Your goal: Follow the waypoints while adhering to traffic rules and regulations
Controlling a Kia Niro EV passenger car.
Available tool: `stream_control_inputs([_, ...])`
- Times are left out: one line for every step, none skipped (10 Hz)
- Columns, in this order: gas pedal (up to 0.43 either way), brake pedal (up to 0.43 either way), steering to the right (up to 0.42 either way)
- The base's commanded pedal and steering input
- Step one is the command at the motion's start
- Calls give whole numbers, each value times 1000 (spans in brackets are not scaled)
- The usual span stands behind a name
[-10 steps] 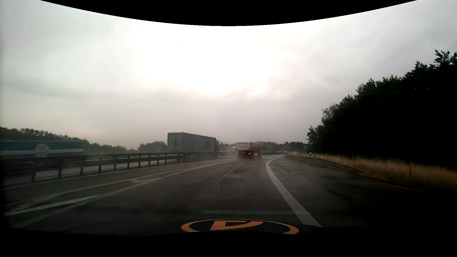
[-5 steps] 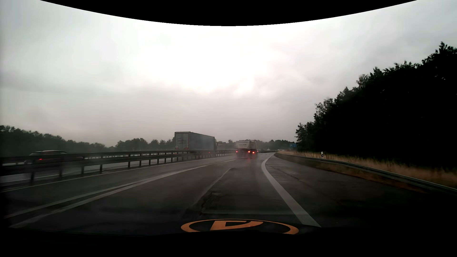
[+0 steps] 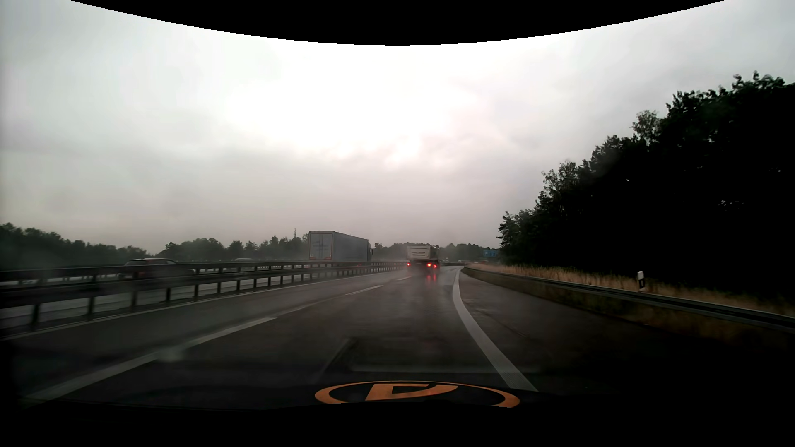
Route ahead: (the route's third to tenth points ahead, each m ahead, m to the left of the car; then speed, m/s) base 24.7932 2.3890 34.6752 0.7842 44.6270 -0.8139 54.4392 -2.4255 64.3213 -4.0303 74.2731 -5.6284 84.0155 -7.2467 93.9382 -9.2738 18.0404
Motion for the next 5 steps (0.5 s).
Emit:
stream_control_inputs([299, 0, 30])
stream_control_inputs([287, 0, 29])
stream_control_inputs([260, 0, 27])
stream_control_inputs([260, 0, 27])
stream_control_inputs([248, 0, 27])
